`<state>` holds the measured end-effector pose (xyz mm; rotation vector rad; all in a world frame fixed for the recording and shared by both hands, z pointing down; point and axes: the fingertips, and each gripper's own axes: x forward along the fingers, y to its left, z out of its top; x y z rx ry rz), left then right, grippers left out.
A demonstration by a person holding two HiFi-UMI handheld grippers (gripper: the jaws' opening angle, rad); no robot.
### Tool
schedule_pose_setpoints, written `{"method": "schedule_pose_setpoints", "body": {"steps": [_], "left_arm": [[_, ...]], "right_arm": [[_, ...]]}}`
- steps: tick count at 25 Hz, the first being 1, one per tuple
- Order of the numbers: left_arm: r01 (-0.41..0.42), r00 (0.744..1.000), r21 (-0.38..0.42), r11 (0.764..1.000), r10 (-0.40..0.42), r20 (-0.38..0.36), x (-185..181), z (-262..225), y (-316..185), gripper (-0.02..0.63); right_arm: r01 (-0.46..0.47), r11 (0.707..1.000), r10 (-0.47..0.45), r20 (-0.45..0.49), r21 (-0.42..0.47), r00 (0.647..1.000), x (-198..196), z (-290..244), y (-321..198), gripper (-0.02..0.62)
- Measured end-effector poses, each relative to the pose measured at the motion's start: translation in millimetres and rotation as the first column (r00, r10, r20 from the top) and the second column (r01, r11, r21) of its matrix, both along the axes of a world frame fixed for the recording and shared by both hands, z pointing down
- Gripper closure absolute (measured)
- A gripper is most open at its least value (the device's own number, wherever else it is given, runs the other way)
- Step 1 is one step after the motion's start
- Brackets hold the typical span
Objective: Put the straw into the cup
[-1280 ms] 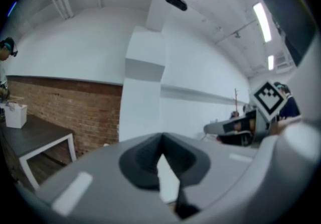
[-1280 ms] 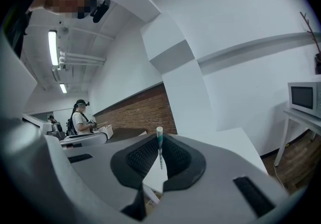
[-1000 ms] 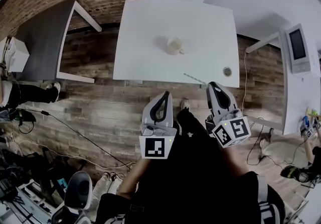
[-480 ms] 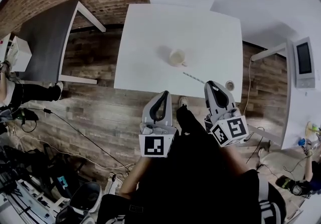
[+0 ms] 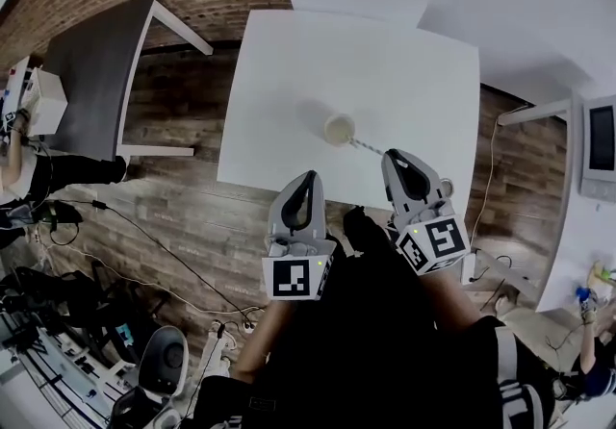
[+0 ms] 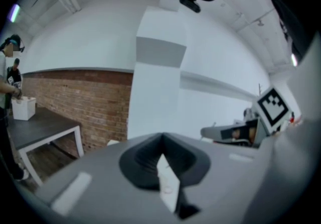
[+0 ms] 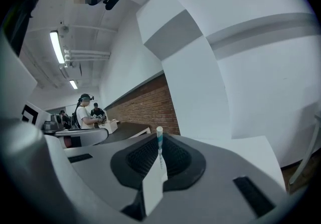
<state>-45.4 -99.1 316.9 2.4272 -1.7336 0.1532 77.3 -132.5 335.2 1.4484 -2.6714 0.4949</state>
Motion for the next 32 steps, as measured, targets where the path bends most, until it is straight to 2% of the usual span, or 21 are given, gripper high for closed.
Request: {"method": "schedule_pose_setpoints", "body": {"steps": [4, 8, 17, 23, 32], "left_arm": [[0.032, 0.999, -0.003, 0.999, -0.032, -0.006, 0, 2, -18, 0.601], [0.023, 1.000, -0.027, 0.999, -0.023, -0.010, -8, 16, -39, 0.601], [-0.071, 0.997, -0.125, 0.990, 0.071, -0.010, -15, 70, -68, 0.601], [-0.123, 0.992, -0.151, 0.981, 0.125, -0.001, -16, 103, -79, 0.601], [-0.125, 0.992, -0.171, 0.977, 0.120, -0.038, -12, 120, -83, 0.601]], "right_arm": [[0.034, 0.999, -0.034, -0.011, -0.028, 0.999, -4, 14, -18, 0.571], [0.038, 0.998, -0.040, -0.033, -0.059, 0.999, -12, 30, -38, 0.571], [-0.035, 0.991, 0.028, -0.051, -0.130, 0.998, -26, 73, -58, 0.571], [-0.078, 0.984, 0.072, -0.045, -0.162, 0.996, -33, 104, -68, 0.571], [-0.100, 0.980, 0.091, -0.061, -0.172, 0.994, -36, 127, -74, 0.571]]}}
